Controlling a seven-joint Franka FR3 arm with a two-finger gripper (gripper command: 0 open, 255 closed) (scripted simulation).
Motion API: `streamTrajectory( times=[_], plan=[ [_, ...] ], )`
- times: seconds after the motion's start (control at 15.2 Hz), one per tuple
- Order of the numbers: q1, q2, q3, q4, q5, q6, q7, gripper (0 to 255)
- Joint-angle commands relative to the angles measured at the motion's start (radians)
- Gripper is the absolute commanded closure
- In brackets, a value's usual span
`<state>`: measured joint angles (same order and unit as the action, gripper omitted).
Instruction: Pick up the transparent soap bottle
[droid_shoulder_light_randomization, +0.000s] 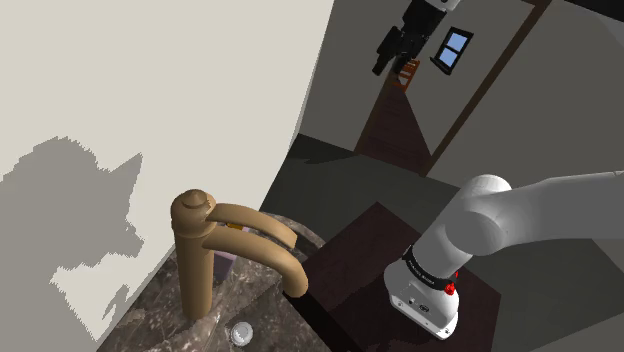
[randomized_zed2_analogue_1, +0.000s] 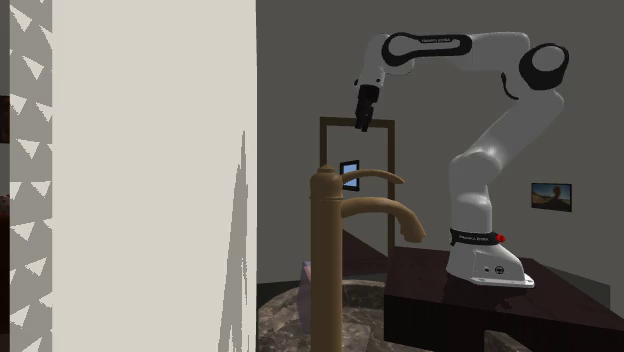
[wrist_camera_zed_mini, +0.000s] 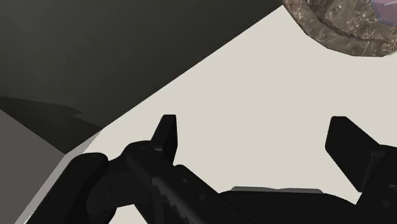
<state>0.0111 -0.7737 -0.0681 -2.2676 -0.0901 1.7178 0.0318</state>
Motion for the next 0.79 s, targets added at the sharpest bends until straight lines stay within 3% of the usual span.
streamTrajectory(
  times=[0.0,0.73],
  plan=[
    [0.0,0.0,0.0,0.0,0.0,0.0,0.0,0],
    [0.068,0.12,0.163,-0.129,0.105,0.146,0.196,0]
  ],
)
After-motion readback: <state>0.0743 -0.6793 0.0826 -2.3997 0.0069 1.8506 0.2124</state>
